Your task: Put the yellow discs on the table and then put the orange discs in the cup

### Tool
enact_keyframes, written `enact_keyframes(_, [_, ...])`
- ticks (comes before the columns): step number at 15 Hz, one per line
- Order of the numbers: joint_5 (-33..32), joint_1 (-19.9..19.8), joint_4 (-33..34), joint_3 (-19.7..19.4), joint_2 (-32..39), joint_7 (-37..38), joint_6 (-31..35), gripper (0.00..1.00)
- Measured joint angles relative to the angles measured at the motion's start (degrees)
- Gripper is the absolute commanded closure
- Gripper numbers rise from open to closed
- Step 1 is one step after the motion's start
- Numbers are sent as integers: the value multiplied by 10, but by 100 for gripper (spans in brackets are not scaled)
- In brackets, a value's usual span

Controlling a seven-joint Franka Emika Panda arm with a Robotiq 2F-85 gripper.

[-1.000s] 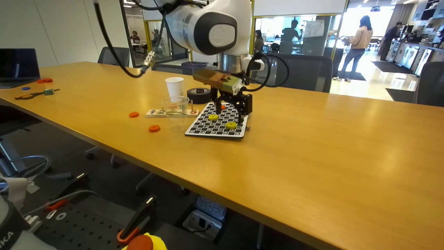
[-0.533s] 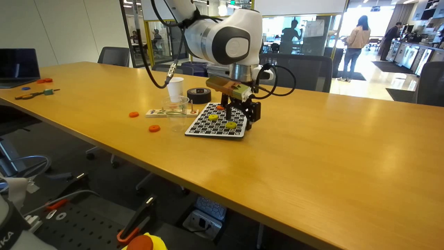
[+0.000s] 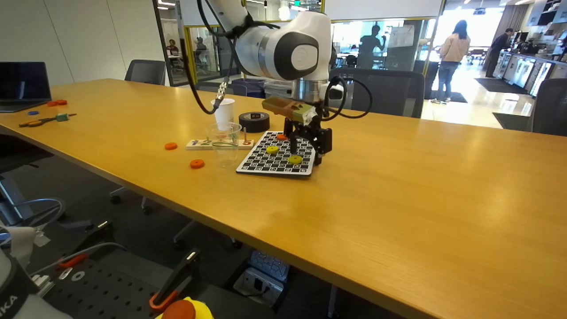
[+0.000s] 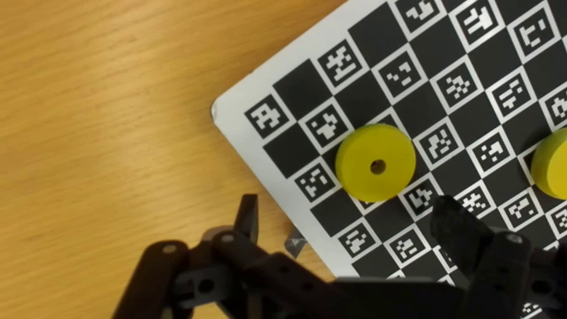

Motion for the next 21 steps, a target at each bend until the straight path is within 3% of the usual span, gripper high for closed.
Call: enact_keyframes(21, [-4,10,0,7,-5,75,-51,0])
